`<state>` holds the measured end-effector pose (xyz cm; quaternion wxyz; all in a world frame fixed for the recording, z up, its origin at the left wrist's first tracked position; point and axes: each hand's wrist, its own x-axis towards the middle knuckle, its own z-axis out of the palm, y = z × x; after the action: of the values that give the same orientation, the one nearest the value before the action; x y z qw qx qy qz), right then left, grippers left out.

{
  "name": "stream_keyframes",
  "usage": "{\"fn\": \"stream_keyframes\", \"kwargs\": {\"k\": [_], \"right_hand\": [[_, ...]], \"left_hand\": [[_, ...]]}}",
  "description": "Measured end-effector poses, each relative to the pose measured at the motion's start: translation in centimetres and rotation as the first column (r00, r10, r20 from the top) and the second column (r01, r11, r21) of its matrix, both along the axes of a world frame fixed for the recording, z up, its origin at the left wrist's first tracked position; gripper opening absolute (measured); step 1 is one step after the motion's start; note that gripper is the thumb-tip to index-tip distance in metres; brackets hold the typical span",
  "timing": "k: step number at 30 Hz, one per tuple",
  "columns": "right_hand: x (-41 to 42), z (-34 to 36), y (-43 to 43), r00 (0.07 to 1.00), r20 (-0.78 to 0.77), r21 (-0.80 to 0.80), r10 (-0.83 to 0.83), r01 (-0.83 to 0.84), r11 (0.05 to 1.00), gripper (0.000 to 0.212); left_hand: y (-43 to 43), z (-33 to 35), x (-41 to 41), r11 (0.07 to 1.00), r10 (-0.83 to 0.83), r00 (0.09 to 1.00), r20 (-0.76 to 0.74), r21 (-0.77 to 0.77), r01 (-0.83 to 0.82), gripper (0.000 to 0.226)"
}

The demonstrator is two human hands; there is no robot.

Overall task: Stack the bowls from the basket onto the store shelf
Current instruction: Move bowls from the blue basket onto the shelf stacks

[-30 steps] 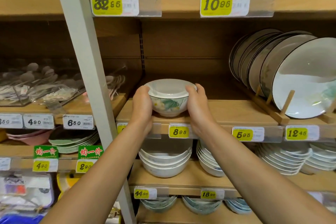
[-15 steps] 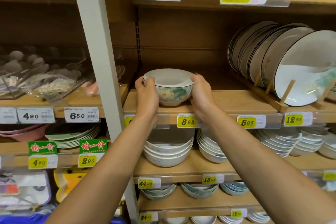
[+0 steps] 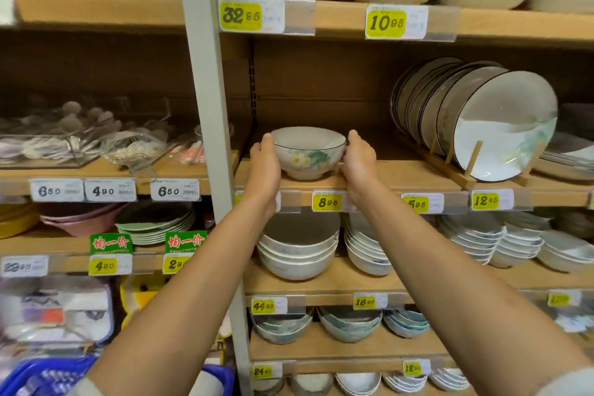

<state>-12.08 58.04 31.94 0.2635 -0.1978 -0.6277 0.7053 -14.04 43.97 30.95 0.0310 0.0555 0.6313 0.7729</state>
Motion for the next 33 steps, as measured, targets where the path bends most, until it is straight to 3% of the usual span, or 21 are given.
{"fn": "stream_keyframes", "kwargs": {"k": [5, 11, 16, 23, 30, 33], "right_hand": [[5.9, -1.1, -1.5, 0.983, -0.134, 0.154, -0.128, 0.148, 0.977, 0.037], [13.9, -5.5, -5.9, 0.988, -0.154, 0.077, 0.003, 0.009, 0.997, 0.017], [18.8, -12.9, -12.1, 0.965, 0.035, 0.035, 0.260, -0.262, 0.965, 0.022], [22.6, -21.7, -20.8, 0.750, 0.337, -0.210, 0.569, -0.529, 0.822, 0.019], [19.5, -27.5, -26.1, 0.659, 0.532, -0.257, 0.531, -0.472, 0.843, 0.019], [17.8, -29.4, -28.1, 0.666, 0.622, -0.244, 0.412, -0.335, 0.910, 0.016]], "left_hand": [[-3.5, 0.1, 8.1, 1.000, 0.025, 0.998, -0.059, -0.011, -0.025, 0.033], [-9.6, -4.7, 17.4, 0.997, 0.044, 0.998, 0.035, -0.066, -0.042, 0.037], [-16.4, -10.6, 22.4, 0.979, 0.174, 0.956, 0.237, -0.145, -0.142, 0.035], [-26.6, -16.5, 24.6, 0.928, 0.357, 0.853, 0.380, -0.247, -0.278, 0.035], [-32.5, -23.1, 20.0, 0.945, 0.323, 0.787, 0.526, -0.230, -0.233, 0.030], [-34.3, -26.1, 17.4, 0.964, 0.255, 0.758, 0.600, -0.220, -0.150, 0.027]]}}
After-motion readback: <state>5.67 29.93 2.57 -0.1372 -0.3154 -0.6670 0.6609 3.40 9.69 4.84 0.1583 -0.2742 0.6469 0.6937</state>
